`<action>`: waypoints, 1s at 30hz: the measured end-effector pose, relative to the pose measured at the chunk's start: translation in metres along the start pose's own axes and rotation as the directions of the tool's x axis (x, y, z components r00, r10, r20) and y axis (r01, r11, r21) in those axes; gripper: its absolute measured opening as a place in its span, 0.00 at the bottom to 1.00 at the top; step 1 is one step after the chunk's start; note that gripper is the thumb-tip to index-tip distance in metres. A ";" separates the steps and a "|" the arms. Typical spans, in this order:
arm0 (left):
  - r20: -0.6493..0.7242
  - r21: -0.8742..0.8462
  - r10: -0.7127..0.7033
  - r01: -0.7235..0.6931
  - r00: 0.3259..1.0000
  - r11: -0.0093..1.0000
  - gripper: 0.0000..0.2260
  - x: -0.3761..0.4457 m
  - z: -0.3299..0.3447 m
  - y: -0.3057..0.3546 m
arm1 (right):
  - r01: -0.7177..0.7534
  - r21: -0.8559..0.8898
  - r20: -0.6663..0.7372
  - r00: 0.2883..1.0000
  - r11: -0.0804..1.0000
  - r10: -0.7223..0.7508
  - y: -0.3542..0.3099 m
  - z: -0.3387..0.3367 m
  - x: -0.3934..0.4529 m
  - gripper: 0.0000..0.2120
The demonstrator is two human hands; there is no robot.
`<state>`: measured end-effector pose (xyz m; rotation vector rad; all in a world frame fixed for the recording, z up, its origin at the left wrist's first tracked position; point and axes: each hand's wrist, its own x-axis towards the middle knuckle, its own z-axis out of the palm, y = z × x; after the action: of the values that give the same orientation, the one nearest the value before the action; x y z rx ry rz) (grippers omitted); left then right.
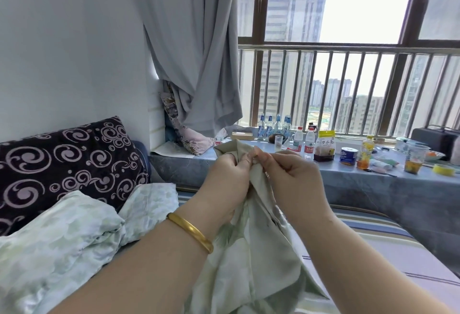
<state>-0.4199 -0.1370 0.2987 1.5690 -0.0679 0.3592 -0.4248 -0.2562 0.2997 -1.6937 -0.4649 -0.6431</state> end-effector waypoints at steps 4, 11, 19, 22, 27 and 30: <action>-0.070 0.185 0.033 -0.020 0.997 0.983 0.18 -0.001 0.003 -0.007 | -0.461 0.707 0.149 0.839 0.537 0.524 -0.002 0.020 -0.012 0.11; 0.031 0.146 -0.059 0.054 0.998 0.988 0.25 0.005 0.002 -0.008 | -0.674 0.723 0.423 0.604 0.149 0.675 -0.014 0.018 0.008 0.18; 0.197 0.158 0.198 -0.230 0.960 0.960 0.08 0.004 -0.015 -0.012 | -0.782 0.581 0.435 0.533 0.226 0.725 -0.011 0.002 0.013 0.12; 0.148 -0.087 0.034 -0.021 0.988 0.996 0.09 0.005 -0.017 -0.009 | -0.792 0.365 0.387 0.607 0.490 0.694 -0.006 -0.004 0.012 0.16; -0.009 -0.276 -0.219 0.208 0.976 0.938 0.09 0.019 -0.024 0.003 | -0.633 -0.052 0.488 0.658 0.772 0.573 0.008 -0.011 -0.003 0.35; 0.021 -0.200 -0.239 0.239 0.971 0.950 0.10 0.018 -0.025 0.001 | -0.621 0.076 0.437 0.724 0.780 0.533 0.019 -0.007 -0.005 0.13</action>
<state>-0.4074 -0.1094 0.3044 1.3575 0.0861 0.1581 -0.4183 -0.2673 0.2830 -1.6317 -0.2370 0.2211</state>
